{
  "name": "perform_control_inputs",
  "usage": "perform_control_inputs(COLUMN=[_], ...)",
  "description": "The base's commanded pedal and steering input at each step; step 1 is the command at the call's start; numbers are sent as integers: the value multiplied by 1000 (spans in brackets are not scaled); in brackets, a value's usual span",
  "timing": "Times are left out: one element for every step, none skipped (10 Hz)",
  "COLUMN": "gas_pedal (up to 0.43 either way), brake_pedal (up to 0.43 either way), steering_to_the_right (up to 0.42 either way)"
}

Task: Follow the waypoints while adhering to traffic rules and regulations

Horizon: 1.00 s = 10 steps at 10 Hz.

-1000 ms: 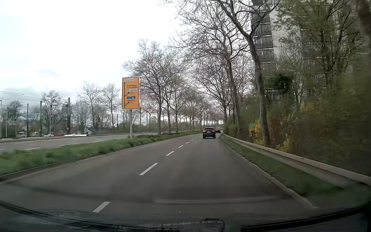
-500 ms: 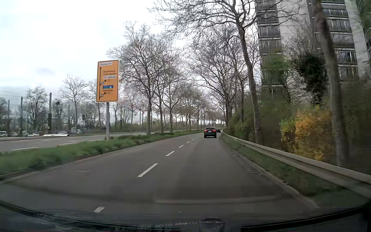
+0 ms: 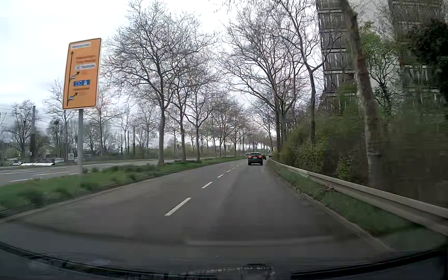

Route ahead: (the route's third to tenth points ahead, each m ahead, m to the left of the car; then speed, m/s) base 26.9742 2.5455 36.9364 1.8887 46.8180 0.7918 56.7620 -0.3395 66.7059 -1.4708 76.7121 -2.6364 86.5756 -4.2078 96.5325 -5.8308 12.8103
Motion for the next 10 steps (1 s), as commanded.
perform_control_inputs(gas_pedal=[110,118,118,118,118,118,118,118,118,118], brake_pedal=[0,0,0,0,0,0,0,0,0,0], steering_to_the_right=[11,11,12,12,12,12,12,12,12,13])
